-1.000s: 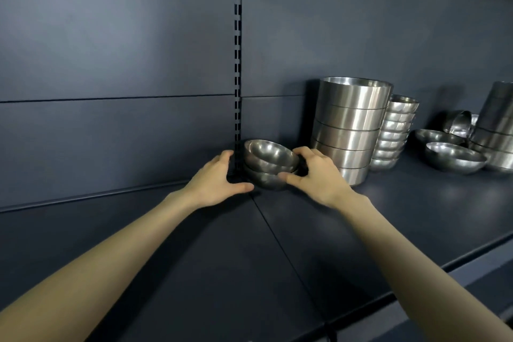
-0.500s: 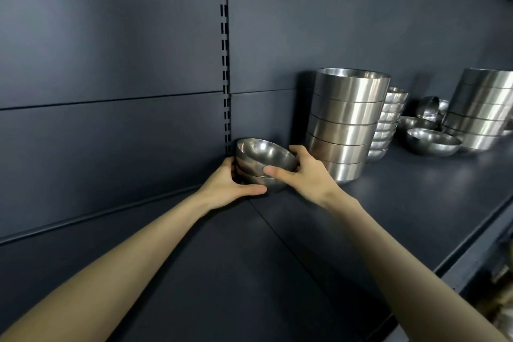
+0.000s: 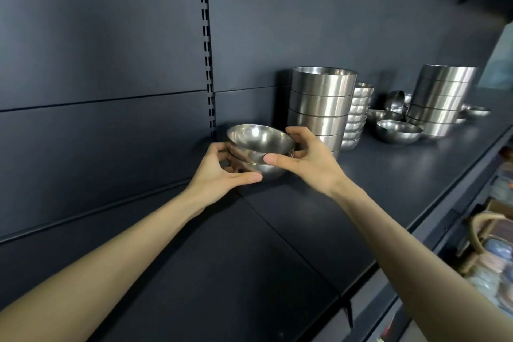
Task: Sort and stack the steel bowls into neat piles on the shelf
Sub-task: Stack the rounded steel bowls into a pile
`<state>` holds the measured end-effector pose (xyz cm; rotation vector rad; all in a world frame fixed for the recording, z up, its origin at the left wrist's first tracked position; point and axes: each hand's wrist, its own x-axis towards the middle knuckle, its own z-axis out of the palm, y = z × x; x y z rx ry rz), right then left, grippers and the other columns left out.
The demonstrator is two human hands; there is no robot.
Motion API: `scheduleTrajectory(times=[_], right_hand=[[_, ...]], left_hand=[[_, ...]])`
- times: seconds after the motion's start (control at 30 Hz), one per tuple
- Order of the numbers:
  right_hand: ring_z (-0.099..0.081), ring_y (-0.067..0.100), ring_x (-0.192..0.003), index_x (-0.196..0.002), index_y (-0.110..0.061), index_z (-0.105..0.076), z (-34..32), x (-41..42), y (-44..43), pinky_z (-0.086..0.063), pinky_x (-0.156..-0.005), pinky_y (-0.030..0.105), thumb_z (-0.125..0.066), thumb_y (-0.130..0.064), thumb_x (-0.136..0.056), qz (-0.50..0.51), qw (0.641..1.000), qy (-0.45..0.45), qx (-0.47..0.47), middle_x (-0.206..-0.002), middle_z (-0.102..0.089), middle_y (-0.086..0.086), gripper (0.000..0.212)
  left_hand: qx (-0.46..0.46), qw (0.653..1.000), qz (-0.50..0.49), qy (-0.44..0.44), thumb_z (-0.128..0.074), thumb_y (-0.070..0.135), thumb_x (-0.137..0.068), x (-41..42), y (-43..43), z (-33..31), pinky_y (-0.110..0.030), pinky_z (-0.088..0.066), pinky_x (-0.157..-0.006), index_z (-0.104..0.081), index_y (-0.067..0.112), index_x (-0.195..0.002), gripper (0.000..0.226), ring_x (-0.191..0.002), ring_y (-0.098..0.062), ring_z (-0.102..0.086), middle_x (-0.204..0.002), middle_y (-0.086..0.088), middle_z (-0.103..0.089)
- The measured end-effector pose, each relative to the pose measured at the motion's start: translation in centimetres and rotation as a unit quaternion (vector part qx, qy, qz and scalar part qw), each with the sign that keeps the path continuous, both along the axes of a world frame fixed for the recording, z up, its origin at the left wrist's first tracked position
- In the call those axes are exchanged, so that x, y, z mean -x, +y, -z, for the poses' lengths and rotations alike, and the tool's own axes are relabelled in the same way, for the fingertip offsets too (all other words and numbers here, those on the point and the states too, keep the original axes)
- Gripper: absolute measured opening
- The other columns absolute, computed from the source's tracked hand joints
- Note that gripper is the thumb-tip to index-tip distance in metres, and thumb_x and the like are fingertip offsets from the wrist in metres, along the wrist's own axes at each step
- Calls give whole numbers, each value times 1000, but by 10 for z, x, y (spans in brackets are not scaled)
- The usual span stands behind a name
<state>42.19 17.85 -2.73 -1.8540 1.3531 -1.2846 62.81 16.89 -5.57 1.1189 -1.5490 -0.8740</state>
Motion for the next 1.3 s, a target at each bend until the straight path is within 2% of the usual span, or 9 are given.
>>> scheduleTrajectory(times=[0.07, 0.2, 0.33, 0.43, 0.7, 0.83, 1.0, 1.17, 1.3], right_hand=[[-56, -12, -96, -133, -27, -48, -7, 9, 13, -43, -77, 8, -85, -54, -59, 2, 1000, -14, 13, -108, -54, -27, 88], [-55, -1, -114, -134, -26, -47, -17, 38, 40, -46, -91, 17, -81, -66, -43, 11, 999, -22, 21, -120, -57, -20, 105], [-57, -1, -113, -135, -26, -47, -20, 77, 69, -49, -91, 22, -83, -65, -39, 24, 998, -47, 15, -121, -58, -20, 110], [-57, -16, -99, -135, -27, -47, -21, 114, 93, -50, -79, 11, -86, -66, -37, 28, 998, -51, 17, -108, -57, -28, 113], [-55, 2, -110, -147, -15, -36, -21, 229, 148, -42, -90, 18, -80, -64, -36, 4, 1000, -27, -13, -134, -51, -10, 129], [-62, 3, -107, -143, -13, -41, -23, 279, 156, -48, -85, 18, -81, -61, -37, -7, 999, -24, -26, -128, -59, -11, 123], [-62, -18, -76, -94, -37, -53, -28, 333, 133, -44, -60, 1, -84, -46, -46, -5, 999, -37, -39, -77, -66, -34, 57], [-63, -14, -84, -118, -26, -52, -27, 378, 83, -46, -65, 4, -81, -56, -42, -5, 999, -42, -32, -101, -61, -22, 87], [-65, -10, -83, -106, -29, -57, -22, 410, 30, -46, -65, 2, -81, -58, -38, 1, 998, -45, -38, -103, -66, -17, 77]], left_hand=[[9, 1000, 8, 9, -92, 29, -52, 8, 13, -4, -2, -44, -66, -47, 32, -107, 71, -86, 10, -62, -110, 7, -62], [21, 999, 25, 22, -94, 30, -51, 33, 36, -10, -3, -45, -67, -48, 32, -107, 73, -85, 7, -65, -111, 6, -63], [25, 998, 50, 26, -93, 30, -50, 72, 59, -18, -3, -45, -66, -49, 29, -108, 73, -84, 3, -66, -108, 5, -65], [24, 998, 59, 27, -92, 25, -55, 110, 77, -19, -2, -44, -63, -48, 34, -105, 68, -80, 10, -64, -108, 12, -62], [15, 997, 50, 49, -93, 24, -53, 225, 132, -4, -2, -44, -65, -50, 28, -104, 67, -80, 14, -62, -105, 11, -63], [5, 999, 25, 46, -90, 41, -41, 277, 145, -5, -18, -48, -83, -49, 29, -114, 85, -100, 0, -62, -113, 9, -62], [12, 998, 42, 38, -91, 22, -58, 325, 128, -16, -6, -46, -69, -49, 28, -109, 66, -86, 7, -63, -108, 7, -65], [11, 999, 34, 38, -90, 23, -59, 368, 82, -16, -16, -48, -74, -48, 34, -104, 62, -94, -7, -67, -105, 10, -63], [10, 998, 35, 43, -89, 21, -60, 399, 32, -13, -10, -49, -66, -48, 36, -101, 60, -89, -5, -69, -103, 12, -63]])
